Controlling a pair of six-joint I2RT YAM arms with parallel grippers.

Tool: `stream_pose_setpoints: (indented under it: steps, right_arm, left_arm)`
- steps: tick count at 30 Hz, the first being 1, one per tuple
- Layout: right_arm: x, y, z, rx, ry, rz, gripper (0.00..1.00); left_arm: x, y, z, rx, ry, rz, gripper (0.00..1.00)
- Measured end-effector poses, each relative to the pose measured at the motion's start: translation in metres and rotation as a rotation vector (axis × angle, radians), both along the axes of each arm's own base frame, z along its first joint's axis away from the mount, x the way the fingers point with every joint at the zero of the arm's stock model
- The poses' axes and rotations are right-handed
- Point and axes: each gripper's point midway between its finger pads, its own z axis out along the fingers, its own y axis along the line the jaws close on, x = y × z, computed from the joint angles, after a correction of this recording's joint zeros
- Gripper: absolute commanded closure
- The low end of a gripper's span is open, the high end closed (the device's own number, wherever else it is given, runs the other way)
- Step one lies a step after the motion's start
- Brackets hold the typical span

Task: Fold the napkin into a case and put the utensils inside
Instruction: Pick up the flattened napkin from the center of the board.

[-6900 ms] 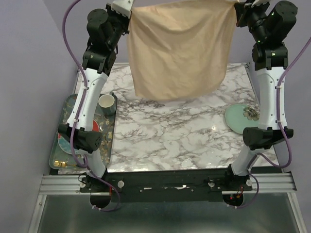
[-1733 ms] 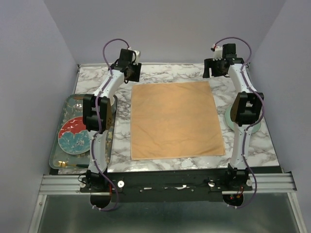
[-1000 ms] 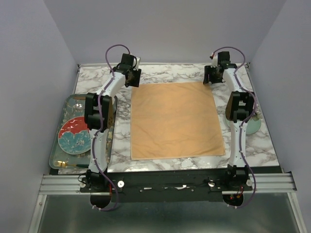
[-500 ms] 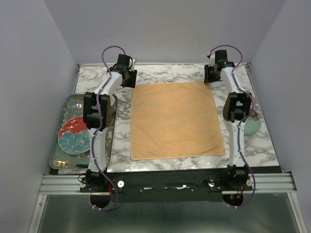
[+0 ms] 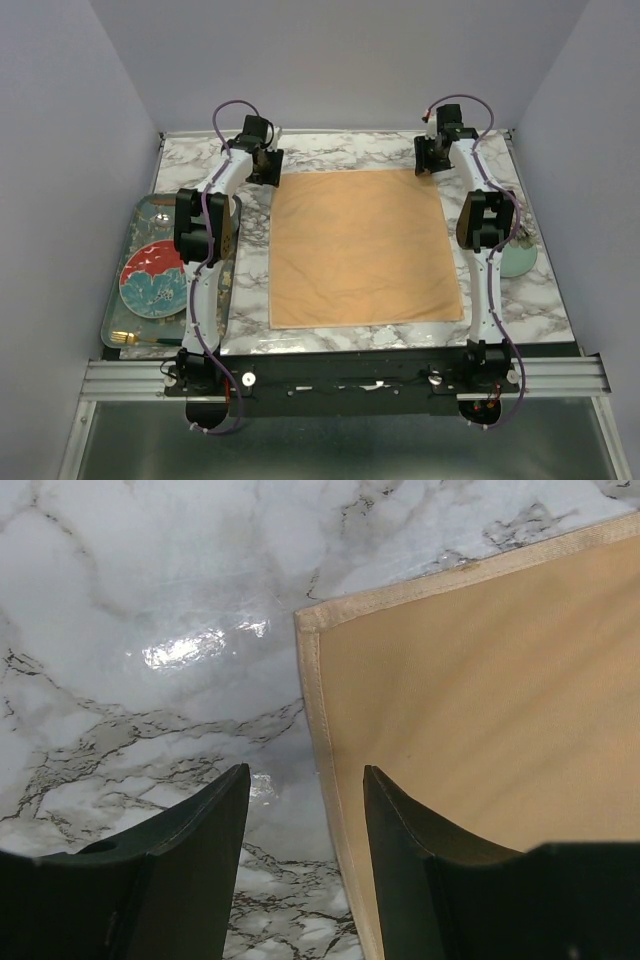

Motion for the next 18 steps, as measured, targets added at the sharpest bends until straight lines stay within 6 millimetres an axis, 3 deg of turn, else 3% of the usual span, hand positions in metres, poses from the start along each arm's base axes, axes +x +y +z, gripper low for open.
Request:
stream_pose_setpoints:
  steps: [18]
  right_arm:
    - [-0.0069, -0.0067, 0.0036, -0.031, -0.006, -0.028, 0.38]
  left_arm:
    - [0.0060, -0.0037, 0.0034, -0.015, -0.018, -0.010, 0.42]
